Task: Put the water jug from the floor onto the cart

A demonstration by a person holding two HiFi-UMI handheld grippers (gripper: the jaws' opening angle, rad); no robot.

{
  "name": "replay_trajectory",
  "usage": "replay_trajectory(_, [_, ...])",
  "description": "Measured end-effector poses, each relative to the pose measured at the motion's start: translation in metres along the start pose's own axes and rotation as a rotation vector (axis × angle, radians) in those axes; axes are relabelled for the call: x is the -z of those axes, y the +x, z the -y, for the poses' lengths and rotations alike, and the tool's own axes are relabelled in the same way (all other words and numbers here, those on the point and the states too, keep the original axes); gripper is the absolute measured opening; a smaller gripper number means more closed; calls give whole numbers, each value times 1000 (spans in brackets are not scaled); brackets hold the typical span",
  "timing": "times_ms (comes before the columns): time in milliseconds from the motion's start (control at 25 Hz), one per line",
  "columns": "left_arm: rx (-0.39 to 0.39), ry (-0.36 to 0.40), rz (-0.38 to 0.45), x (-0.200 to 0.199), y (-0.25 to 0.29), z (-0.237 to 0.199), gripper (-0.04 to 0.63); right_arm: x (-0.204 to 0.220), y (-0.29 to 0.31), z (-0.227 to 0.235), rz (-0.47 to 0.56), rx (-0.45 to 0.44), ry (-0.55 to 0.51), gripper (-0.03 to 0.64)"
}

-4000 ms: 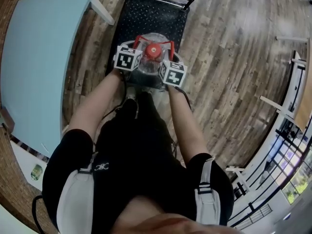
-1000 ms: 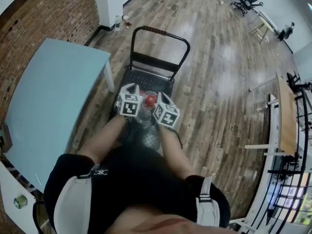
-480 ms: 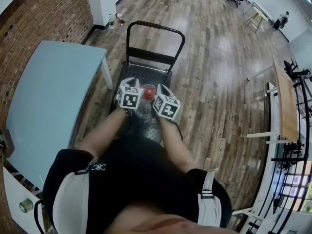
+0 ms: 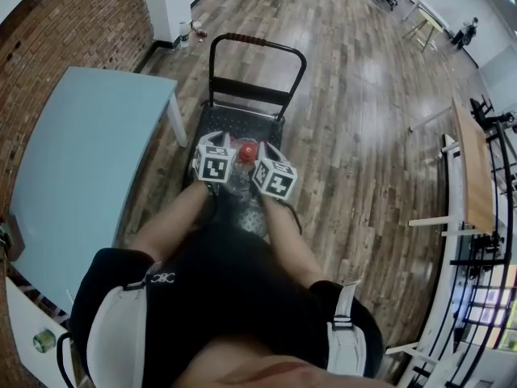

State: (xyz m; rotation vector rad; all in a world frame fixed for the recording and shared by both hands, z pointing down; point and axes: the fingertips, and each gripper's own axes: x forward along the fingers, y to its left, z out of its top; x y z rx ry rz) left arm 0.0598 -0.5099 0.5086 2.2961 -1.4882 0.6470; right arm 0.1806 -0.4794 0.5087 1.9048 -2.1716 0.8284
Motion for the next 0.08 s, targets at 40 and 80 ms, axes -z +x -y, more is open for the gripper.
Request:
replay_trajectory(40, [1, -3, -5, 3, 0, 0, 0, 2, 0, 0, -4, 0, 1, 12])
replay_trajectory(80, [1, -7, -10, 5, -1, 0, 0, 4, -1, 0, -8, 1, 2, 12])
